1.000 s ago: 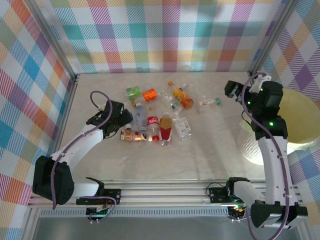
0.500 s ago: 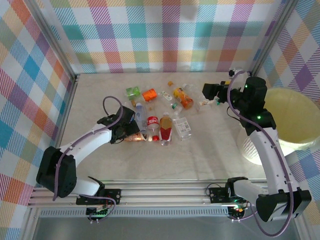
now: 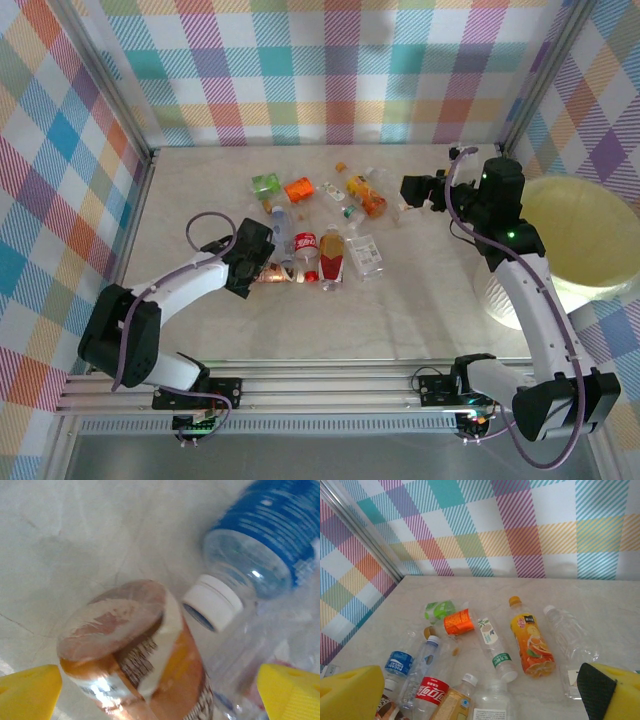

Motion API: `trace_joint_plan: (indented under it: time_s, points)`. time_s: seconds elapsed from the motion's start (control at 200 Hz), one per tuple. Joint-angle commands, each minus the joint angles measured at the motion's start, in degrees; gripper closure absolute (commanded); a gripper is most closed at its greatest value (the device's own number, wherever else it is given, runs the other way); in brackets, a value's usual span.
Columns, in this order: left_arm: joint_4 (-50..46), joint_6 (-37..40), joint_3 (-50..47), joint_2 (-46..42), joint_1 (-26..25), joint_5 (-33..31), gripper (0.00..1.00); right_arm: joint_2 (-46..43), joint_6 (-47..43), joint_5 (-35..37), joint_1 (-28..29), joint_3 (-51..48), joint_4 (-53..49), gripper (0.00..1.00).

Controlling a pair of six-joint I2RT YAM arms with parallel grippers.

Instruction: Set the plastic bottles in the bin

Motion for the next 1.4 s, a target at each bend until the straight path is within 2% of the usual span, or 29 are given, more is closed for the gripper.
trace_joint_plan:
  time_s: [0.0, 0.095, 0.26, 0.69, 0.86, 1.015, 1.095, 1.205, 1.395]
  points:
    - [2.88, -10.99, -2.35, 1.41, -0.10, -2.75, 0.00, -2.92, -2.11, 0.68, 0.45, -1.72, 2.30, 0.00]
    - [3.82, -12.52, -2.61, 3.07, -0.07, -4.37, 0.00, -4.29, -1.82, 1.74, 0.47, -3.18, 3.41, 0.00]
    - [8.56, -15.18, -5.98, 3.69, 0.03, -5.73, 0.07, -5.17, -0.34, 2.88, 0.47, -3.04, 2.73, 0.00]
    - [18.90, -12.42, -12.80, 1.40, 0.07, -8.60, 0.36, -5.96, -0.69, -0.54, 0.47, -5.28, 7.22, 0.00]
    - [20.03, -3.22, -12.51, -1.65, 0.09, -9.63, 0.42, -6.73, -0.66, -1.48, 0.43, -7.47, 10.21, 0.00]
    - [19.90, 10.36, -9.71, -8.27, -0.04, -11.38, 0.45, -7.09, -0.66, -4.52, 0.47, -9.54, 12.90, 0.00]
    - [22.53, 21.12, -6.85, -11.05, -0.13, -8.07, 0.45, -6.07, -0.26, -8.08, 0.47, -9.11, 12.45, 0.00]
    - [22.78, 33.14, -0.64, -12.56, -0.56, -0.22, 0.46, -4.20, 1.61, -13.91, 0.63, -8.66, 13.10, 0.00]
    - [30.69, 40.60, 6.76, -10.88, -0.76, 17.30, 0.47, -0.70, 3.43, -20.37, 2.05, -7.83, 13.06, 0.00]
